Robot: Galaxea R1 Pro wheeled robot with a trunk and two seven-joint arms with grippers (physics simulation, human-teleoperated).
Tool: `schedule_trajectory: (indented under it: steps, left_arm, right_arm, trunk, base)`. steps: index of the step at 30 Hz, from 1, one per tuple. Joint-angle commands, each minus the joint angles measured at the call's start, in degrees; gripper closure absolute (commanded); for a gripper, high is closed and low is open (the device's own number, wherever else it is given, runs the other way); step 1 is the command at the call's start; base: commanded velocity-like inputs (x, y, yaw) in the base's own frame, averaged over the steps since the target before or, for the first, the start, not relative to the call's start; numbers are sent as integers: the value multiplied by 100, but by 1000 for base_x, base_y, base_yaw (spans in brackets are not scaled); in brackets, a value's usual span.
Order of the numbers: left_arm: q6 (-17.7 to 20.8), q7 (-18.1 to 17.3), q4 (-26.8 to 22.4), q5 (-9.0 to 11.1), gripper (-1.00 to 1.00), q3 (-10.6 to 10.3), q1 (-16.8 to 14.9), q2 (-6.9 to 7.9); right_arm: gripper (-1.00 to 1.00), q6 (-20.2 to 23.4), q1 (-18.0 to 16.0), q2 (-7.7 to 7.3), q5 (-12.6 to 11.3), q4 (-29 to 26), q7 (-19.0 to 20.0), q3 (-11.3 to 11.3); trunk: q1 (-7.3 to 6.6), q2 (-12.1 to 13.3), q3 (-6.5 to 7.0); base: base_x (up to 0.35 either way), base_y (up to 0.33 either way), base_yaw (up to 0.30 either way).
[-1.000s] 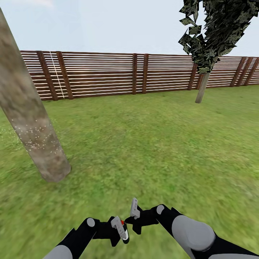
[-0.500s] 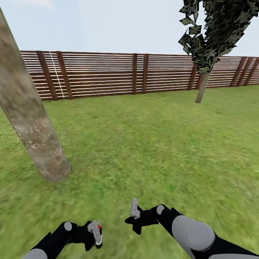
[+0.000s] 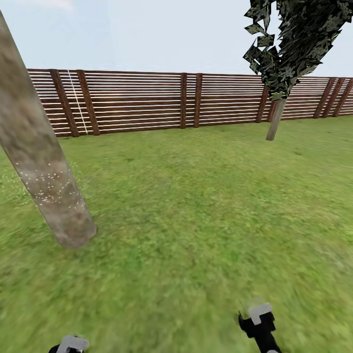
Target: In the garden, pick up the pesticide atomizer on the floor and spray pesticide onto both trees until each tree trunk is fully covered.
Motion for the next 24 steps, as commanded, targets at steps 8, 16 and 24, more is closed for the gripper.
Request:
schedule_trajectory:
  steps: [8,16,24]
  left_arm:
    - [-1078,404,241,1509,100,38,478,-90]
    - [-1075,405,251,1532,100,34,483,-109]
    - [-1081,405,249,1504,100,33,483,-89]
  right_arm:
    - [-100,-1107,913,34,-145,125,-677,-12]
    - [-100,-1080,920,138,-131,231,-652,-4]
    - [-100,-1080,920,142,-131,233,-652,-4]
  trunk:
    - [-1,-2,-3]
    - [-1,-2,-3]
    - [-1,-2,-3]
  base:
    - [0,0,0]
    - [0,0,0]
    - [0,0,0]
